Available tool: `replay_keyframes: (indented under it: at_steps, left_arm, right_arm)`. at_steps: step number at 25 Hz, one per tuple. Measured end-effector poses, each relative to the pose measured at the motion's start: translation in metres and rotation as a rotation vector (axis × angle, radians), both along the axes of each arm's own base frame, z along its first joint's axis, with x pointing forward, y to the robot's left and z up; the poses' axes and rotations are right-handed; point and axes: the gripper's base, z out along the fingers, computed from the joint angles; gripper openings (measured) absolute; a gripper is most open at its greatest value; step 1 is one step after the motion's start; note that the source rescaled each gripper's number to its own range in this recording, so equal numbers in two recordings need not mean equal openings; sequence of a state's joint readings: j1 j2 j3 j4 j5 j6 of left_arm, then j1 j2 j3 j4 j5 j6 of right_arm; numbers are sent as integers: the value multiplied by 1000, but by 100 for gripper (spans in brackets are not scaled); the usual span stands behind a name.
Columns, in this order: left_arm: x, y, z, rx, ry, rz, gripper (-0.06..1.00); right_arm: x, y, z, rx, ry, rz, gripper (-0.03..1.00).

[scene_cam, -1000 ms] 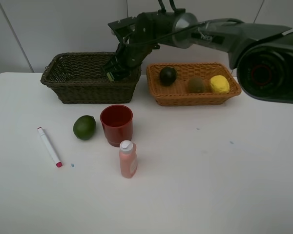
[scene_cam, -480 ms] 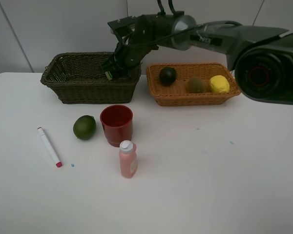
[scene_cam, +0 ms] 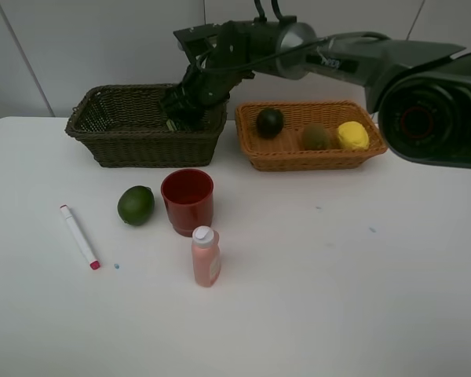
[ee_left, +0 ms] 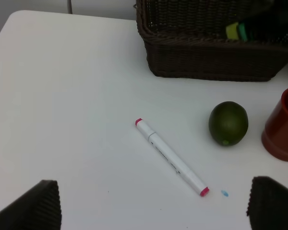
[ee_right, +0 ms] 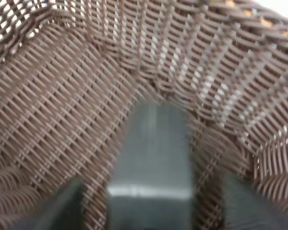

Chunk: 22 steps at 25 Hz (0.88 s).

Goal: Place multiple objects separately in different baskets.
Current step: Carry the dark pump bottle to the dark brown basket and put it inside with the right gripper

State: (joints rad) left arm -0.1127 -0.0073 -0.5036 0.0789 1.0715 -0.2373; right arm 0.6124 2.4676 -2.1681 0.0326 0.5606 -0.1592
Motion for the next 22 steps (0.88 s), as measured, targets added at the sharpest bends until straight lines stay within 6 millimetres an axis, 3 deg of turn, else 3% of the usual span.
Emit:
replay_keyframes:
  at_steps: [1,4,16,22]
  left_arm:
    - [0,0,0,0,0,0,100]
    - [0,0,0,0,0,0,100]
    - [0,0,0,0,0,0,100]
    - [0,0,0,0,0,0,100]
  right_arm:
    - [0,0,0,-1,-6,1,86]
    - [0,0,0,-3,-7,1,97]
    - [1,0,1,-2,-8,1,100]
    - [0,-1,19,5,-42,4,100]
